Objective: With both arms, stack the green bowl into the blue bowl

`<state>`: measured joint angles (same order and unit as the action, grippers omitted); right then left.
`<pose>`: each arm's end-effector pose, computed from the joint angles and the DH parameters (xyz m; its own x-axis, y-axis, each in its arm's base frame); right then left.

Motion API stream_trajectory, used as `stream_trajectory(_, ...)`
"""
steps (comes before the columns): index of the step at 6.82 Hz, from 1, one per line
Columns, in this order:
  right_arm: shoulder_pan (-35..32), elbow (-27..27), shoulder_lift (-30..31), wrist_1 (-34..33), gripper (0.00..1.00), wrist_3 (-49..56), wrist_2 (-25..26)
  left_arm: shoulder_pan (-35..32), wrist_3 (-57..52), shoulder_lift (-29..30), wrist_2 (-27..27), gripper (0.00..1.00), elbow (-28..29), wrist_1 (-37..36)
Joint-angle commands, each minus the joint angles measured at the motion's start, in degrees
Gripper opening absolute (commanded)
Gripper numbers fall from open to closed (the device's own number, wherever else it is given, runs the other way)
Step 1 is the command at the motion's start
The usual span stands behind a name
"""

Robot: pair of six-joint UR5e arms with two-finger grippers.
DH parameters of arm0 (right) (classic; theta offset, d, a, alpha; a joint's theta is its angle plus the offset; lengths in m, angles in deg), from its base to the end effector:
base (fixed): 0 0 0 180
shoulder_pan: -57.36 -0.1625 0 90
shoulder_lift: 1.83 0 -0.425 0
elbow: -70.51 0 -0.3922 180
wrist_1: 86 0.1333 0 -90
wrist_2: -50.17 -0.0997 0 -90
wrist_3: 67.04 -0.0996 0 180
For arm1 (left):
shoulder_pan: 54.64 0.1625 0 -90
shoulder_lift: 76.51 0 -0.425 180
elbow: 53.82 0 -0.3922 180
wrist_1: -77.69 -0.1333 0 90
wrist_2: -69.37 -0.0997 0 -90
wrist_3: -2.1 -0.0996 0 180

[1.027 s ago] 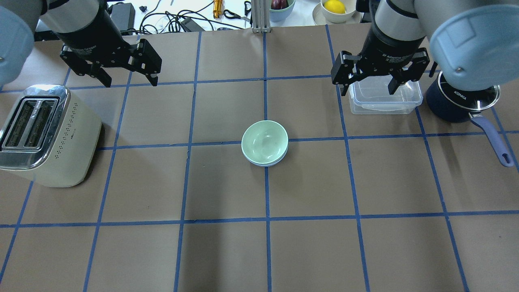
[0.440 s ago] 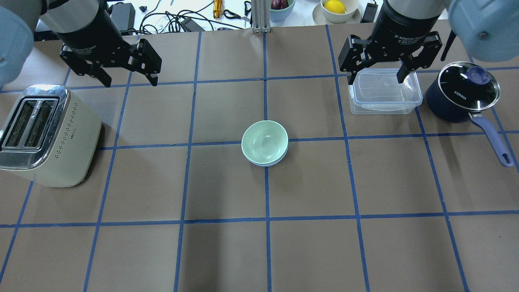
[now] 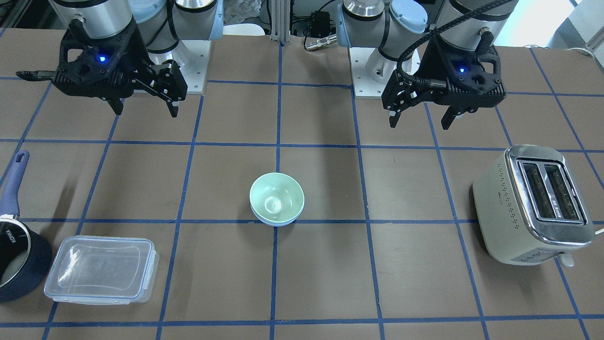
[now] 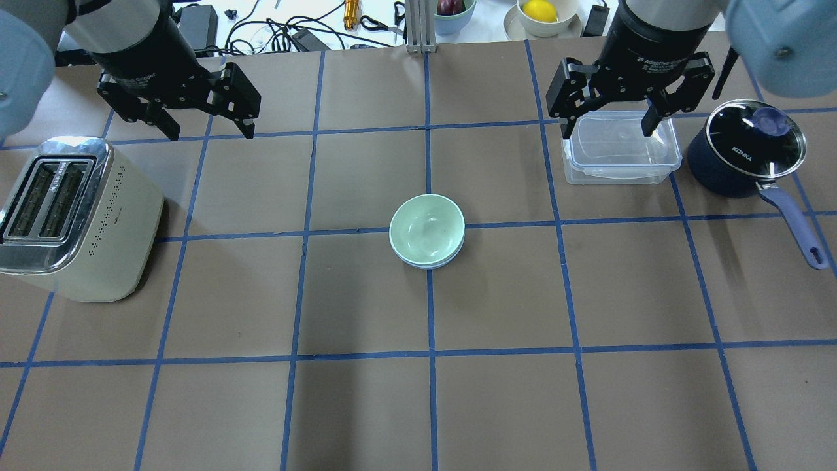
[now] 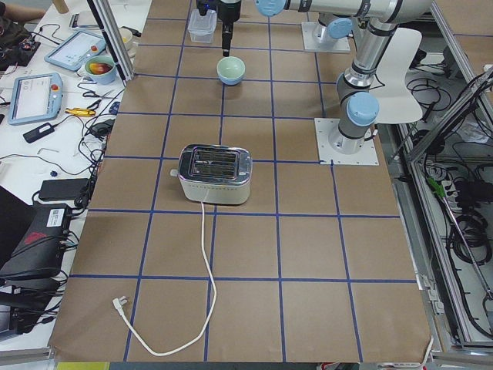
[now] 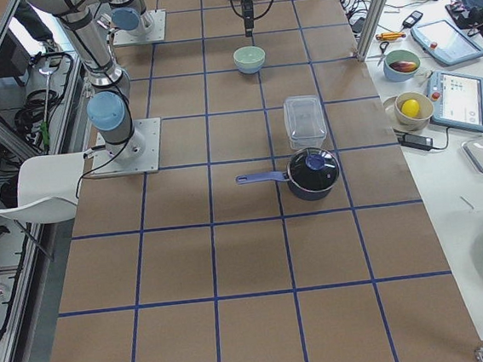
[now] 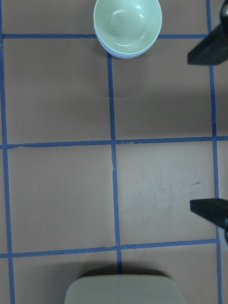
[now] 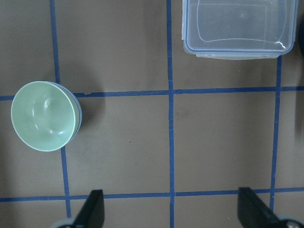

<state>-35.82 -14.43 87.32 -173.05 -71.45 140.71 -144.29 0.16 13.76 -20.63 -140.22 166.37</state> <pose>0.1599 -0.4912 0.5189 -0.9997 0.0217 0.0077 0.0215 0.9995 -0.0226 -0.1302 -0.5018 0.5191 -0.9996 0.0276 -0.0027 0.0278 0.9963 -0.0810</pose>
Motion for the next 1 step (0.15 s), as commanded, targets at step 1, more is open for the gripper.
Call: stream_trajectory(1, 0.02, 0.04, 0.15, 0.04, 1.0, -0.07, 0.08, 0.0, 0.0, -0.01, 0.0, 1.0, 0.0, 0.0)
